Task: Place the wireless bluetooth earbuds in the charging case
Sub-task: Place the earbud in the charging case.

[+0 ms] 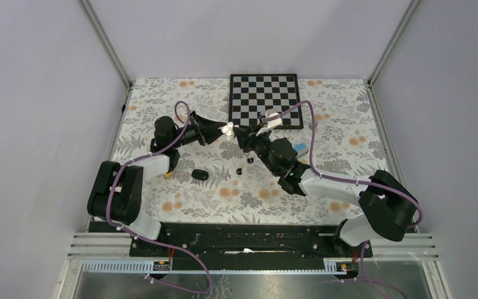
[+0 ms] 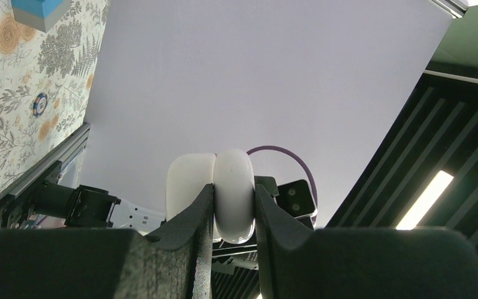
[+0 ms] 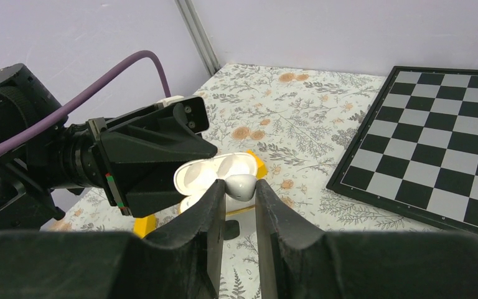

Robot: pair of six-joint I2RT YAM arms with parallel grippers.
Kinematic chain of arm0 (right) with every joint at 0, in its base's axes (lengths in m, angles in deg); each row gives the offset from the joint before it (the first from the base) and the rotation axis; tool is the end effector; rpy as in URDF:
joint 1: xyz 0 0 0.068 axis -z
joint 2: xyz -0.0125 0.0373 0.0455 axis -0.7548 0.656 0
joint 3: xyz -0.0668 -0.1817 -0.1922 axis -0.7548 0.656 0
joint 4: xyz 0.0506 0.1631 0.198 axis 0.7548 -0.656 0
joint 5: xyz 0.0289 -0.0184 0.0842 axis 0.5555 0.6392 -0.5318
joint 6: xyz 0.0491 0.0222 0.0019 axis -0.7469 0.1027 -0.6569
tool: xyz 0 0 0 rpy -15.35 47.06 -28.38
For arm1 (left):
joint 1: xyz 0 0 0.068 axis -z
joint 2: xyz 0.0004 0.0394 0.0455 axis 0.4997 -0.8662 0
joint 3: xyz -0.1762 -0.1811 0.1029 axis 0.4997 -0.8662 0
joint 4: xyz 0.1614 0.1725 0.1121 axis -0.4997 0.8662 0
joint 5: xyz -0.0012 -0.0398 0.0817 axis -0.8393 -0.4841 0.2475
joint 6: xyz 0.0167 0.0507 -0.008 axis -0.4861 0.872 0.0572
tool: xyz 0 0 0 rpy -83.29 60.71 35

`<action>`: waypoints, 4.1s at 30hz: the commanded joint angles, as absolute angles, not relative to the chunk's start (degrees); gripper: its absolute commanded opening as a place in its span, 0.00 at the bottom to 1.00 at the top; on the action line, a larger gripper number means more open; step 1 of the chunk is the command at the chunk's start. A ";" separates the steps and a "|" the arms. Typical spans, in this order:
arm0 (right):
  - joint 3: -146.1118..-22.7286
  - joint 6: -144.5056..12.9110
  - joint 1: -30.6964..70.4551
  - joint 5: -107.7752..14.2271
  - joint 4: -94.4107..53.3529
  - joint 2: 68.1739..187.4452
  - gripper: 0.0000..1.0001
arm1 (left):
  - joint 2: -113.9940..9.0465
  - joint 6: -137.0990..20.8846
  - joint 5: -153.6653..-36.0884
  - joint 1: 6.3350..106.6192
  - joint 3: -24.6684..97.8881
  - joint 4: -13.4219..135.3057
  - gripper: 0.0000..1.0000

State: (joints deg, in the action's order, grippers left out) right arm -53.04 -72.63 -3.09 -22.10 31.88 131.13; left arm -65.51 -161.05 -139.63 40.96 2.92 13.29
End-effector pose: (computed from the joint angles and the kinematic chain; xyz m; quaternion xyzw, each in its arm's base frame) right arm 0.2085 0.2509 0.2860 -0.0973 0.6276 0.3376 0.6948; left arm 0.3007 -0.0873 0.2280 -0.3031 0.6397 -0.7063 0.0081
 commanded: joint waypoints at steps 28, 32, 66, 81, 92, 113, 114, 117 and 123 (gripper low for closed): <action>-54.50 -71.86 -5.08 -21.75 29.72 130.70 0.31 | -62.62 -156.88 -138.55 40.52 4.85 12.83 0.00; -54.81 -72.06 -5.09 -21.35 30.16 130.95 0.40 | -62.52 -156.55 -138.73 40.52 4.75 13.04 0.00; -55.09 -70.02 -5.07 -14.89 27.81 125.56 0.86 | -65.07 -148.22 -142.01 40.52 5.52 14.82 0.00; -55.09 -78.52 0.84 -17.64 20.13 120.88 0.88 | -65.13 -143.74 -142.44 40.52 7.52 18.56 0.00; -53.39 -82.43 3.90 -33.05 12.59 116.02 0.67 | -66.15 -144.80 -142.08 40.47 7.07 17.52 0.00; -59.87 -97.47 3.81 -38.96 4.14 124.11 0.67 | -65.83 -145.23 -141.98 40.50 6.90 17.25 0.00; -60.16 -97.46 3.83 -38.96 4.32 124.63 0.67 | -65.74 -145.23 -141.95 40.44 6.93 17.28 0.00; -61.27 -97.33 3.83 -38.96 4.55 125.97 0.64 | -65.58 -145.23 -141.99 40.45 6.90 17.35 0.00; -61.41 -97.28 3.82 -38.96 6.02 126.53 0.57 | -65.58 -145.23 -142.08 40.46 6.90 17.44 0.00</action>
State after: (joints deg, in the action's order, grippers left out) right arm -58.67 -96.89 3.69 -38.62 2.24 126.63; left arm -66.43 -145.46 -141.68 40.50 5.24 19.91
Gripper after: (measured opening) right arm 0.583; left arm 0.275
